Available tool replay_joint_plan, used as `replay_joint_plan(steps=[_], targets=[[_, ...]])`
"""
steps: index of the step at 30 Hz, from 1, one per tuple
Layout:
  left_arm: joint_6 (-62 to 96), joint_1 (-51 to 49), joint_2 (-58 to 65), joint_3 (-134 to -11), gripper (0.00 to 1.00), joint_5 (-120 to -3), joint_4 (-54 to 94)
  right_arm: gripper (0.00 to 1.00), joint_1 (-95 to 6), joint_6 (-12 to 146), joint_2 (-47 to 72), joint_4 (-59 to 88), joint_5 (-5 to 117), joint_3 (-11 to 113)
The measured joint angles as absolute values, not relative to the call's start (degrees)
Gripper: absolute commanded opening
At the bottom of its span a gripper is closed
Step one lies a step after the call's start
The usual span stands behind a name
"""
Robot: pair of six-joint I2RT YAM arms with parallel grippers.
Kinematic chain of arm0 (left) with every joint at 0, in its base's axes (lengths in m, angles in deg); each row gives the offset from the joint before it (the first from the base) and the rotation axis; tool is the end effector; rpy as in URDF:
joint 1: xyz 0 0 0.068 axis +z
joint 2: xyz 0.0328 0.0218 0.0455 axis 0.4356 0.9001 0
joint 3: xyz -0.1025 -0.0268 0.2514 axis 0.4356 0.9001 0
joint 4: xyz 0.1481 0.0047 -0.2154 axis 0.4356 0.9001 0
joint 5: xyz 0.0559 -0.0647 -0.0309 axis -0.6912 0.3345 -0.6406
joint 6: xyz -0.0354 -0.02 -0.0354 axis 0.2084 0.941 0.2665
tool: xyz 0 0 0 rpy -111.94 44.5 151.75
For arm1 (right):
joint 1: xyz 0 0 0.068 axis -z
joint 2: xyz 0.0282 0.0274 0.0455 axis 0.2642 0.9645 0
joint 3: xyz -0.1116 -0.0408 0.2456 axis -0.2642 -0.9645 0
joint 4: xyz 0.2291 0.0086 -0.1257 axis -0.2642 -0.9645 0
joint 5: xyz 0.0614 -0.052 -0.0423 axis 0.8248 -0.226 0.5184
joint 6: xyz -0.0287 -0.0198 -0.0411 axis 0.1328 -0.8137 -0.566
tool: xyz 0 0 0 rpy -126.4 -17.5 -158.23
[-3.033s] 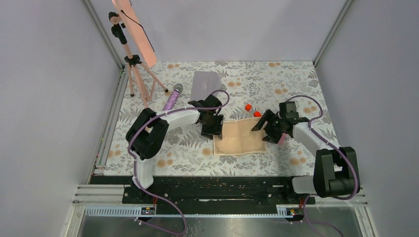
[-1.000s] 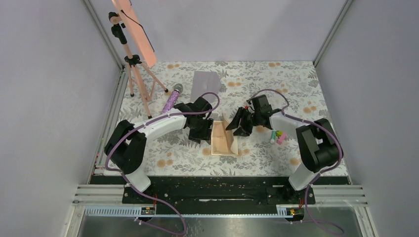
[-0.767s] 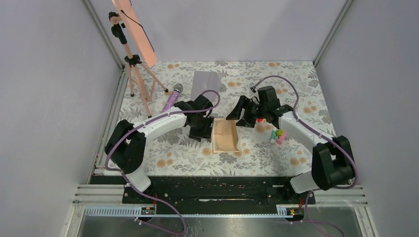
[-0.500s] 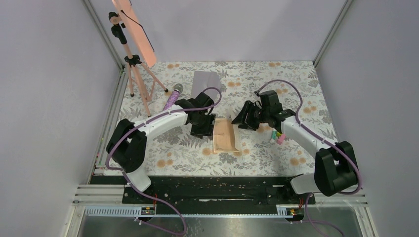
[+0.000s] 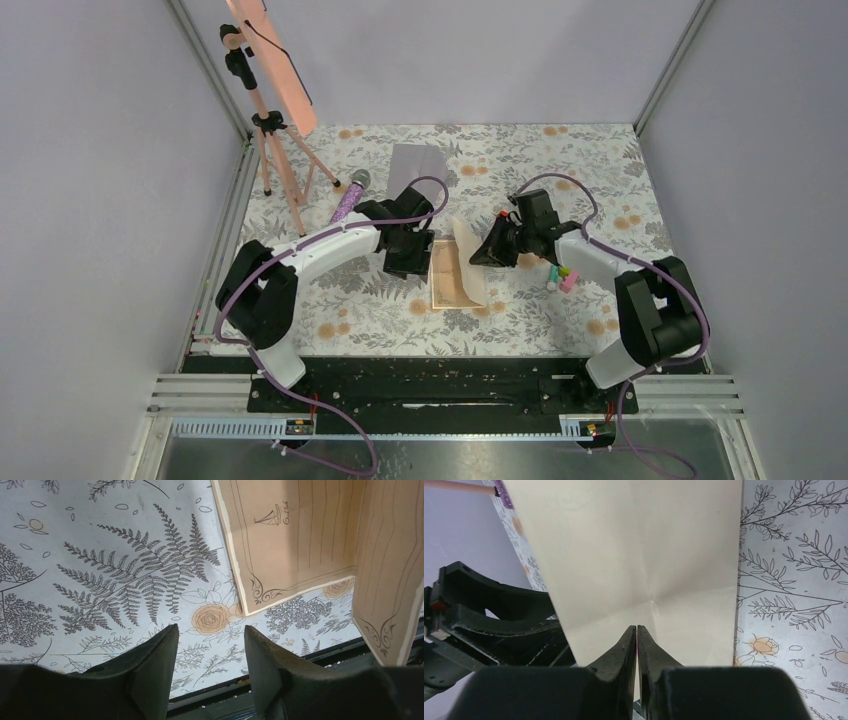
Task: Place the letter into the envelope and seal it
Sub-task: Fold the letter.
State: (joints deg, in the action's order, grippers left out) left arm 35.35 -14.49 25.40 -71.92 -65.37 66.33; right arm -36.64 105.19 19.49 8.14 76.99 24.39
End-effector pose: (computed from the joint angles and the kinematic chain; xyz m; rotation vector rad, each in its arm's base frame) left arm 0.2569 -0.2215 0.2193 0.2687 2.8626 -0.3820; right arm 0.2852 0.1294 0.1954 0.2610 2.5349 1.1007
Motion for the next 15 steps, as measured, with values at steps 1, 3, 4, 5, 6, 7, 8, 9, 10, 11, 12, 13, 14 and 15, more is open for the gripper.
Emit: replay_joint_plan(steps=[1, 3, 4, 5, 6, 7, 8, 9, 10, 11, 12, 13, 14, 15], targets=[[35.37, -14.49, 25.40, -71.92, 0.53, -65.64, 66.33, 0.09, -36.64, 105.30, 20.12, 8.35, 77.23, 24.39], [35.39, -14.49, 25.36, -71.92, 0.53, -66.14, 66.33, 0.09, -36.64, 105.41, 21.17, 8.44, 77.77, 24.39], [35.41, -14.49, 25.31, -71.92, 0.53, -66.42, 66.33, 0.09, -36.64, 105.39, 21.74, 8.51, 78.04, 24.39], [35.41, -14.49, 25.25, -71.92, 0.53, -66.55, 66.31, 0.08, -36.64, 105.37, 22.26, 8.51, 78.17, 24.42], [35.46, -14.49, 25.14, -71.94, 0.53, -66.69, 66.31, 0.08, -36.64, 105.26, 23.03, 8.44, 78.19, 24.50], [35.46, -14.49, 24.99, -71.94, 0.53, -66.71, 66.28, 0.08, -36.64, 105.13, 23.90, 8.40, 78.19, 24.57], [35.48, -14.49, 24.85, -72.05, 0.53, -66.71, 66.28, 0.08, -36.69, 104.97, 24.91, 8.31, 78.19, 24.61], [35.50, -14.49, 24.77, -72.20, 0.53, -66.69, 66.24, 0.08, -36.71, 104.86, 25.76, 8.27, 78.19, 24.61], [35.54, -14.49, 24.70, -72.53, 0.53, -66.66, 66.15, 0.07, -36.77, 104.69, 27.01, 8.18, 78.19, 24.61], [35.63, -14.49, 24.70, -72.95, 0.53, -66.64, 66.13, 0.07, -36.80, 104.49, 28.16, 8.07, 78.21, 24.61], [35.72, -14.49, 24.70, -73.56, 0.53, -66.60, 66.09, 0.06, -36.82, 104.21, 29.28, 7.90, 78.21, 24.61], [35.92, -14.49, 24.70, -74.21, 0.53, -66.51, 66.09, 0.07, -36.82, 103.88, 30.50, 7.63, 78.17, 24.61], [36.02, -14.49, 24.70, -74.83, 0.53, -66.47, 66.00, 0.07, -36.82, 103.53, 31.42, 7.15, 78.08, 24.61], [36.13, -14.49, 24.70, -75.61, 0.53, -66.31, 65.87, 0.07, -36.84, 103.14, 32.14, 6.32, 77.95, 24.61]])
